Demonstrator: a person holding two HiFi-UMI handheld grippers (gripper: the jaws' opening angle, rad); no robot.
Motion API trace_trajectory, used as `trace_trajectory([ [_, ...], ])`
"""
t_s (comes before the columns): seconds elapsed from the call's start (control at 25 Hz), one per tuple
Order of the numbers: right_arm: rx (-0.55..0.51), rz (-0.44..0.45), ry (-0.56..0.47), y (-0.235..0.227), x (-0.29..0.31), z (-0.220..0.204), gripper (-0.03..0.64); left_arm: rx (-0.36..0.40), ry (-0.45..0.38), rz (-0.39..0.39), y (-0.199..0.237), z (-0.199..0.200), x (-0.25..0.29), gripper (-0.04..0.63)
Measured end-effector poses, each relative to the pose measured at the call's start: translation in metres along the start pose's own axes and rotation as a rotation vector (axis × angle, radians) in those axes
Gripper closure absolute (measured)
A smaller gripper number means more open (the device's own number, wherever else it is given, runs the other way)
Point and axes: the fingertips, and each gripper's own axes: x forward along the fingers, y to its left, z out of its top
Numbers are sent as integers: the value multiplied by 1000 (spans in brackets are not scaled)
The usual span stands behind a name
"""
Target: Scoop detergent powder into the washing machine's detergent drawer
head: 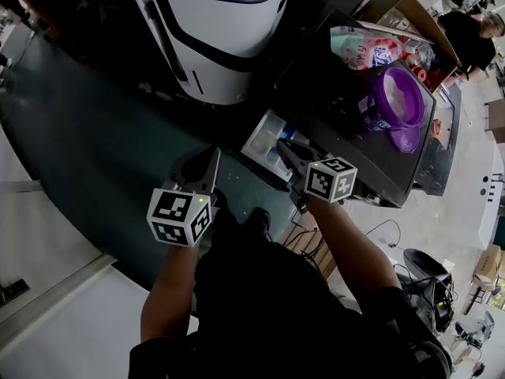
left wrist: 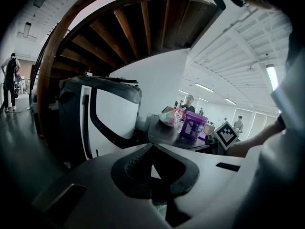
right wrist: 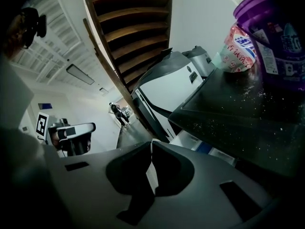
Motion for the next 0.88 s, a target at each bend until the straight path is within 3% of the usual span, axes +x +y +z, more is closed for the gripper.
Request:
trace_trajectory([
  [0.88,-297,-76,156,0,17,-11,596,-11,1,19,7,-1,-10,588],
])
